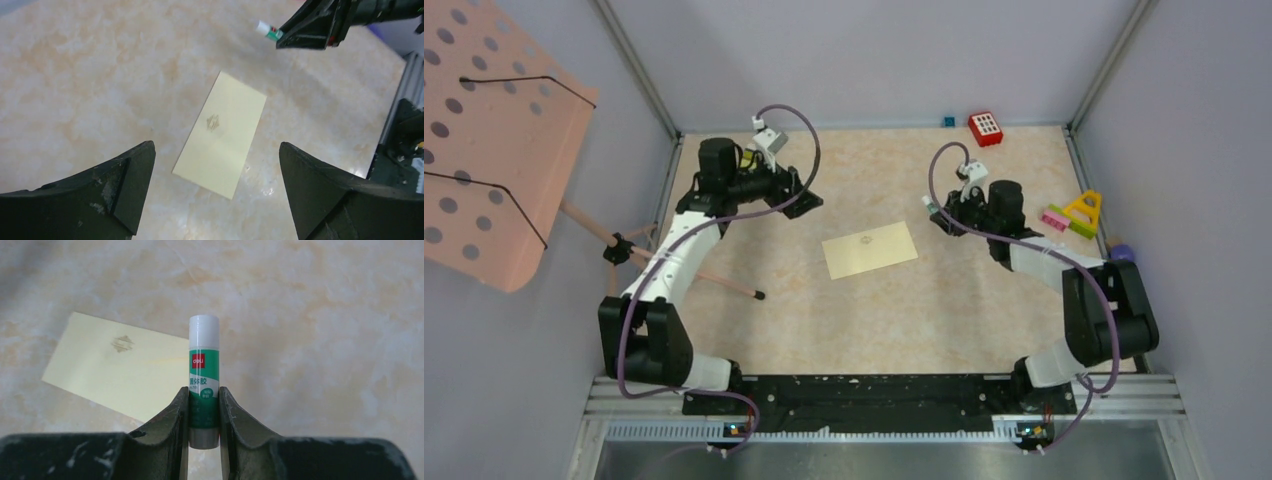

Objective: Place the letter into the envelope and seal it
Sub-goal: Place the solid glue at the center of the board, then adjust the envelope at the center of the board.

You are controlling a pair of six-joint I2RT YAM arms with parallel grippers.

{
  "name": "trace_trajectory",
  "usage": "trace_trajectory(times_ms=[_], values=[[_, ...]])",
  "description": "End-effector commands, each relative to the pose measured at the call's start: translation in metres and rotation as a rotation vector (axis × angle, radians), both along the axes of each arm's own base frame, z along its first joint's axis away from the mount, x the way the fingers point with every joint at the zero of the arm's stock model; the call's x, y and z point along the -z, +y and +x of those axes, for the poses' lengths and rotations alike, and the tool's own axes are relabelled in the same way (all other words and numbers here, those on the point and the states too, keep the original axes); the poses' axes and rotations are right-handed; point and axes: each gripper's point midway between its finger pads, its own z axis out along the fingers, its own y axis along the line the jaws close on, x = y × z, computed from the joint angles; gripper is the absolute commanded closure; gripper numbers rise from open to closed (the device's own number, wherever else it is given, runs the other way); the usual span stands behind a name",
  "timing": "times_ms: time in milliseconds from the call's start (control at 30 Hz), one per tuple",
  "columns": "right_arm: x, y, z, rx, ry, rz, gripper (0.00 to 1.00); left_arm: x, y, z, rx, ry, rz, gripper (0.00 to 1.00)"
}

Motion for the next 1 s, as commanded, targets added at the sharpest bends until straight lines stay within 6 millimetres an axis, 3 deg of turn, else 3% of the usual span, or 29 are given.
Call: trace_trajectory(times_ms=[0,100,300,400,733,967], values=[[0.046,-0.036,0.013,0.227,0.184,-0.100,1.00,0.087,0.026,-0.027,-0.017,0.132,0.250,0.02],[0.060,-0.045,0.015,0.288,0.263,-0.128,1.00,0.127,0.029,-0.042,-0.011,0.223,0.277,0.02],[0.080,-0.057,0.014,0.369,0.363,-0.173,1.00,0.194,0.029,-0.043,-0.081,0.423,0.353,0.02],[0.089,-0.057,0.014,0.375,0.413,-0.184,0.96,0.213,0.025,-0.041,-0.084,0.521,0.350,0.02],[0.113,-0.059,0.006,0.365,0.522,-0.233,0.78,0.229,-0.001,-0.036,-0.068,0.623,0.362,0.02],[0.110,-0.058,0.005,0.360,0.515,-0.226,0.64,0.232,-0.015,-0.027,-0.069,0.632,0.377,0.02]])
